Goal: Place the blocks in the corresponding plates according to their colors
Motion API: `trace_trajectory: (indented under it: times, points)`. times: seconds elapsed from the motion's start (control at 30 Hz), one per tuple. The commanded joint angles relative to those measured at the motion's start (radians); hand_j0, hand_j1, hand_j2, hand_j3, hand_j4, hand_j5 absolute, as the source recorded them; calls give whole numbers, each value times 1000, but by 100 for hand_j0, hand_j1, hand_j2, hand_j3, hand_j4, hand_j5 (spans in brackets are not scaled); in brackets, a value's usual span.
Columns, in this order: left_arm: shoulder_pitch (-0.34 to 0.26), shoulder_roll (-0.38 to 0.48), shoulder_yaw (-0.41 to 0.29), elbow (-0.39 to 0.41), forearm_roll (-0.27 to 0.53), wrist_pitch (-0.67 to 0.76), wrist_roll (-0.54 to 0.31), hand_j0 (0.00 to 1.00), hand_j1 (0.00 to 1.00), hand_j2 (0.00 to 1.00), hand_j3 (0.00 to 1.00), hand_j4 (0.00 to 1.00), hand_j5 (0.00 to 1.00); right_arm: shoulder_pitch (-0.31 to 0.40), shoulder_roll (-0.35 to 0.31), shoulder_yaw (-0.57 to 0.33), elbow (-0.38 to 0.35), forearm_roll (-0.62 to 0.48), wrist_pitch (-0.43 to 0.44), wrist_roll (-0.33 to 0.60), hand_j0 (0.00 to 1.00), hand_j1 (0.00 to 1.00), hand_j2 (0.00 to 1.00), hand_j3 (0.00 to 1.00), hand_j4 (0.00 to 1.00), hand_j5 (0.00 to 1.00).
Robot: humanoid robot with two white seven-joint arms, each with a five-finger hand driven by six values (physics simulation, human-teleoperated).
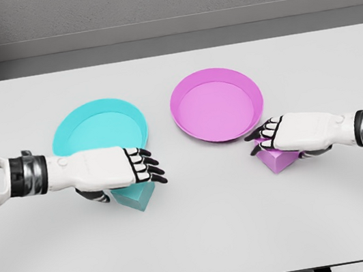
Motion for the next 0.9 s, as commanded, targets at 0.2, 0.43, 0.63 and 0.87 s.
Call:
trace_trajectory:
  times: [0.2,0.43,0.63,0.87]
  points:
    - [-3,1,-17,1,-16,2,0,100,100,100,100,100,100,0,0,-23,12,-9,-2,5,60,60,60,60,60,60]
    - [-3,0,-20,4,-39,2,0,100,100,100,100,100,100,-2,13,-64,32,-47,-2,5,60,60,60,60,60,60]
    - [-2,-2,-26,4,-41,2,0,100,100,100,100,100,100,-20,44,-89,78,-92,-2,5,60,60,60,60,60,60]
    - [-6,-39,-25,53,-90,2,0,100,100,100,100,100,100,-75,67,-116,131,-121,-2,5,59,59,59,59,59,59]
